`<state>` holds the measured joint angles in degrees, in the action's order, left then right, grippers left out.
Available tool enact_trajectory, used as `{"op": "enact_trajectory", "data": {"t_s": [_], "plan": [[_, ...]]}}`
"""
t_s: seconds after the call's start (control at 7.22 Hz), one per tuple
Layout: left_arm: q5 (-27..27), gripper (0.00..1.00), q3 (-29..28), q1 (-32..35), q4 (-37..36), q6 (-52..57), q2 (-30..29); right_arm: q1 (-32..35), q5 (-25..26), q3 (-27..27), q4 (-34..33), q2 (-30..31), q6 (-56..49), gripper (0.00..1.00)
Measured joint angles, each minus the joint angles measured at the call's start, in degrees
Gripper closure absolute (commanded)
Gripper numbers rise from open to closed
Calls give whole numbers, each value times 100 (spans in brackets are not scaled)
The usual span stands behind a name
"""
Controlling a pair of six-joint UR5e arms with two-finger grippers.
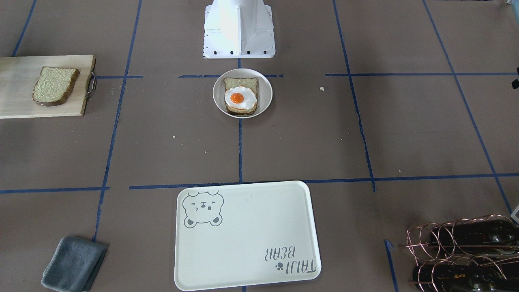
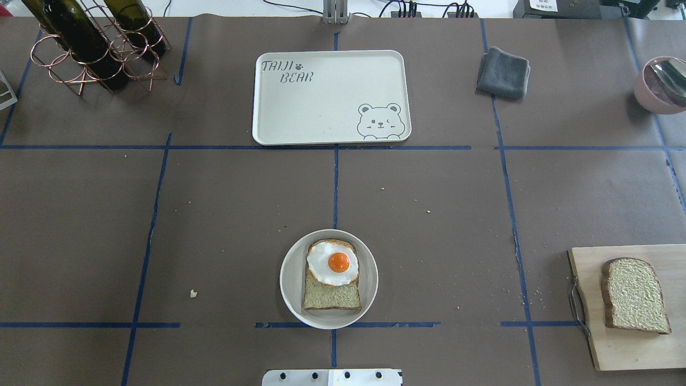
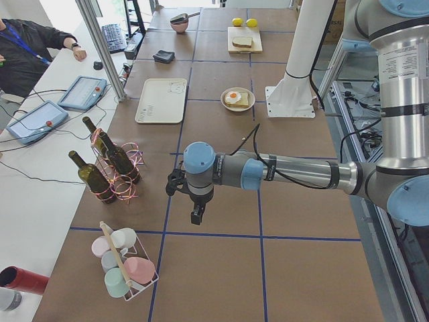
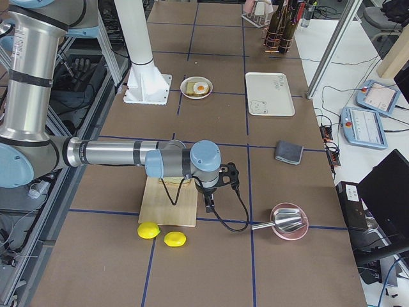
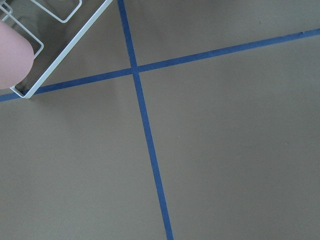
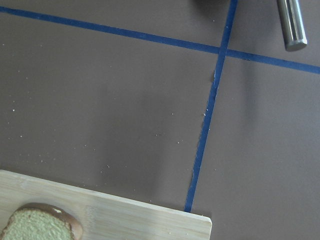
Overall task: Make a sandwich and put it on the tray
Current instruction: 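Move the right gripper down toward the bread slice on the wooden board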
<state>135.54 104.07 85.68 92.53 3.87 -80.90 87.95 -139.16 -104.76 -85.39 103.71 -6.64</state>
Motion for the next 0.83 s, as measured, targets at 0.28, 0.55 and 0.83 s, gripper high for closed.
{"op": "enact_trajectory", "data": {"t_s": [0.28,0.55,0.83], "plan": [[35,0,-30,-11,13,0,-5,-145,-207,8,758,148,152,0],[49,0,-31,-19,19,0,-11,-671,-313,3,1990,496,1351,0],[51,0,-21,-18,25,0,-16,-1548,-212,61,3880,1036,3320,1]]}}
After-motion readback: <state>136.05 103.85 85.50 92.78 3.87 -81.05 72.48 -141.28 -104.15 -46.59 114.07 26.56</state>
